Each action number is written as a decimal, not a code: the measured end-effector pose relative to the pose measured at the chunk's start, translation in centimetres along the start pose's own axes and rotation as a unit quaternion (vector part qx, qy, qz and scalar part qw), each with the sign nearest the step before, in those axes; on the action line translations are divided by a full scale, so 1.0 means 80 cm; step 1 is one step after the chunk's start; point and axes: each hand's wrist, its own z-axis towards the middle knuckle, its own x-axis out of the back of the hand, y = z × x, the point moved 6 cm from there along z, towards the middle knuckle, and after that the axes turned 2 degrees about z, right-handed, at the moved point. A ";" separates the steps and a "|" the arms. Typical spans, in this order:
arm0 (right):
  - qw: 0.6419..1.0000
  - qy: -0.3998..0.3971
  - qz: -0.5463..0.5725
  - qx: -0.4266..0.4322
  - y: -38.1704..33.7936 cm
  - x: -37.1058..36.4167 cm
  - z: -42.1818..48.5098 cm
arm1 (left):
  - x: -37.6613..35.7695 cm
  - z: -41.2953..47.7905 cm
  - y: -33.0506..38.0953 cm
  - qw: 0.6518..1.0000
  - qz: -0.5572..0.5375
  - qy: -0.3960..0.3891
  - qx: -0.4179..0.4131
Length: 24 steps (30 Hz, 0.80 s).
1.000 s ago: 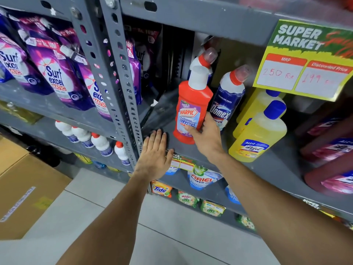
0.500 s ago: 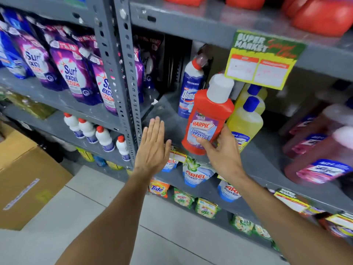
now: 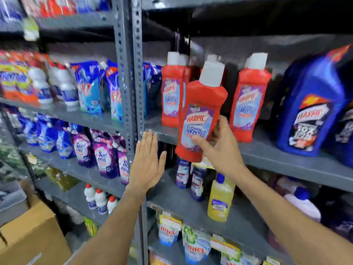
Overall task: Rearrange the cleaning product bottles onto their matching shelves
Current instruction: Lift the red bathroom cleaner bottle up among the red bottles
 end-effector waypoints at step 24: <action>0.983 0.044 -0.121 -0.128 0.096 0.010 0.101 | -0.041 0.093 0.000 0.995 -0.021 -0.078 -0.051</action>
